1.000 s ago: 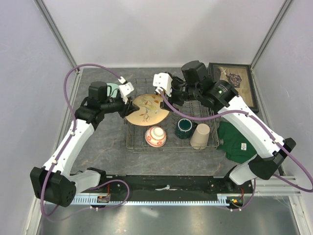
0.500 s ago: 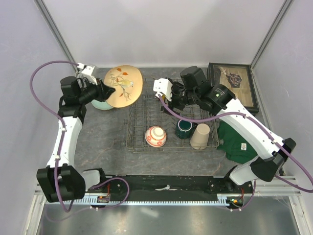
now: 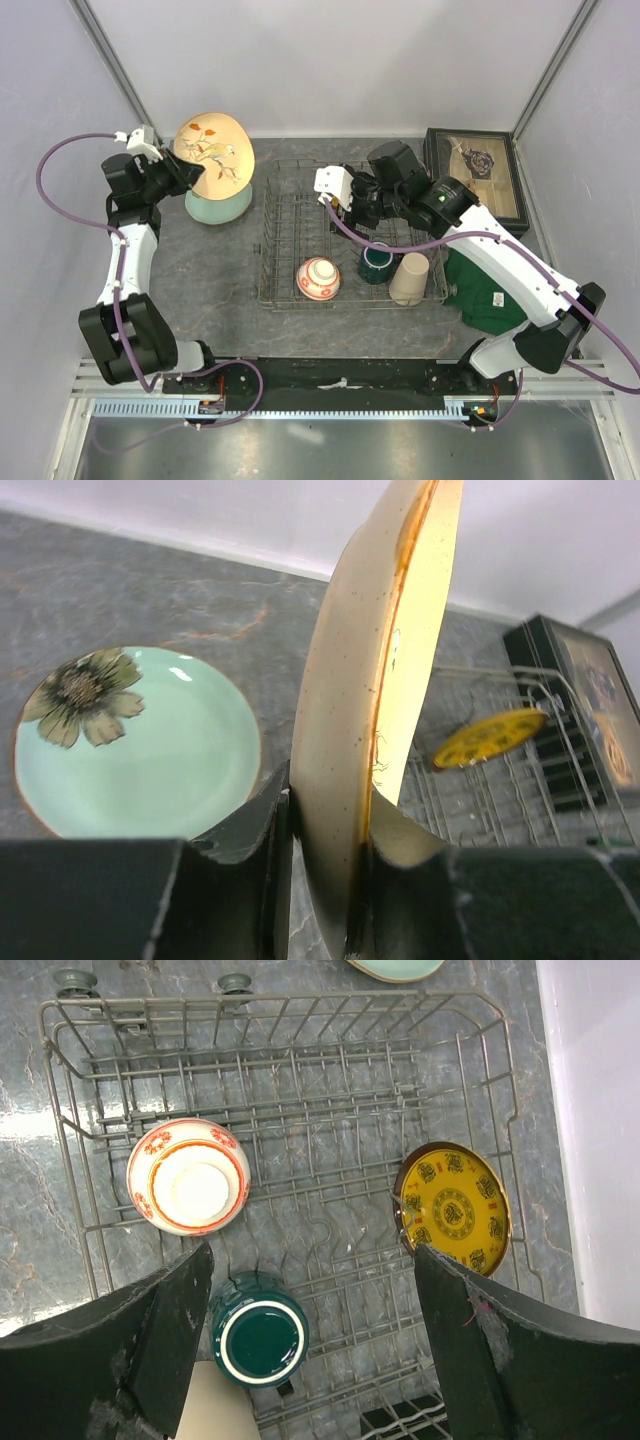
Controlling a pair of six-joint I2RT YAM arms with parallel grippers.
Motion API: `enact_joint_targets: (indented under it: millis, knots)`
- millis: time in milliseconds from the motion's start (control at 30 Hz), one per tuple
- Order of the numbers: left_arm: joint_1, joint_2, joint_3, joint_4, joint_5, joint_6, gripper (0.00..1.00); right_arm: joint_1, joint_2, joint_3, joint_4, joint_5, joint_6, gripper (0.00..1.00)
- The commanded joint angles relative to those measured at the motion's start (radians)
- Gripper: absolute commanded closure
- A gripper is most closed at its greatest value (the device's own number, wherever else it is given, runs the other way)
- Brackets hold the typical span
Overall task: Unload the mixed dishes from the dish rack
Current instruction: Place the plate at the center of the board.
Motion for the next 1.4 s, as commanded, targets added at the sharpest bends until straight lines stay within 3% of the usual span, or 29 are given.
enact_joint_targets:
  millis: [0, 700, 1367]
  knots:
    - [0.031, 0.048, 0.053, 0.197, -0.051, -0.159, 0.99, -0.002, -0.041, -0.016, 0.036, 0.017, 0.003, 0.11]
    - [0.068, 0.396, 0.099, 0.291, -0.099, -0.470, 0.98, -0.005, -0.032, -0.053, 0.049, 0.056, -0.005, 0.11]
    - [0.070, 0.533, 0.102, 0.296, -0.061, -0.516, 0.98, -0.005, -0.018, -0.086, 0.062, 0.076, -0.016, 0.11]
